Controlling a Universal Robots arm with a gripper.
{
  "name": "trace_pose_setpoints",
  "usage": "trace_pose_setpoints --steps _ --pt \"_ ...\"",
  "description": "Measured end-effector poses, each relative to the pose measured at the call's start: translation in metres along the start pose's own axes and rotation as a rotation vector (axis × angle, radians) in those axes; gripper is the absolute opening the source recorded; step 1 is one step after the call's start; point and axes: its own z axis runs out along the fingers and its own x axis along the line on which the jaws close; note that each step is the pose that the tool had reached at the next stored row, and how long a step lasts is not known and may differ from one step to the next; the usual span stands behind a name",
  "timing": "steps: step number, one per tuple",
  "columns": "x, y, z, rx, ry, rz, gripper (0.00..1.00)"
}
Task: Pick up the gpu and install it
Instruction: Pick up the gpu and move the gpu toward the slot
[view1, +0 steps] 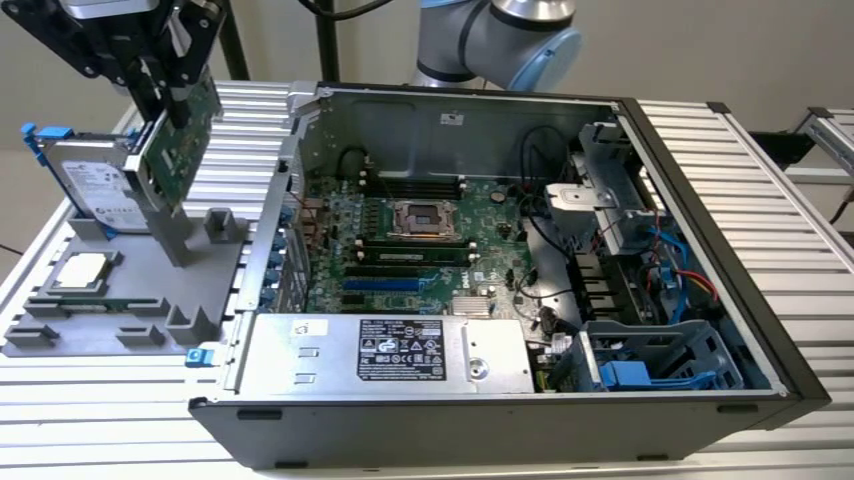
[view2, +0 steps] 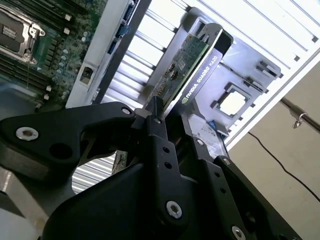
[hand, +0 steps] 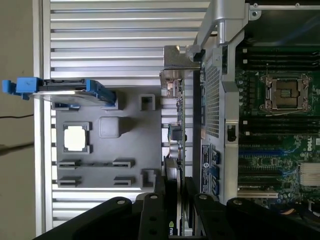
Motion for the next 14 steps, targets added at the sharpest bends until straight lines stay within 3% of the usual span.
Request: trace_pose_setpoints --steps 14 --pt "-0.01 0.0002 -0.0002 0.001 0.0002 0.0 0.0"
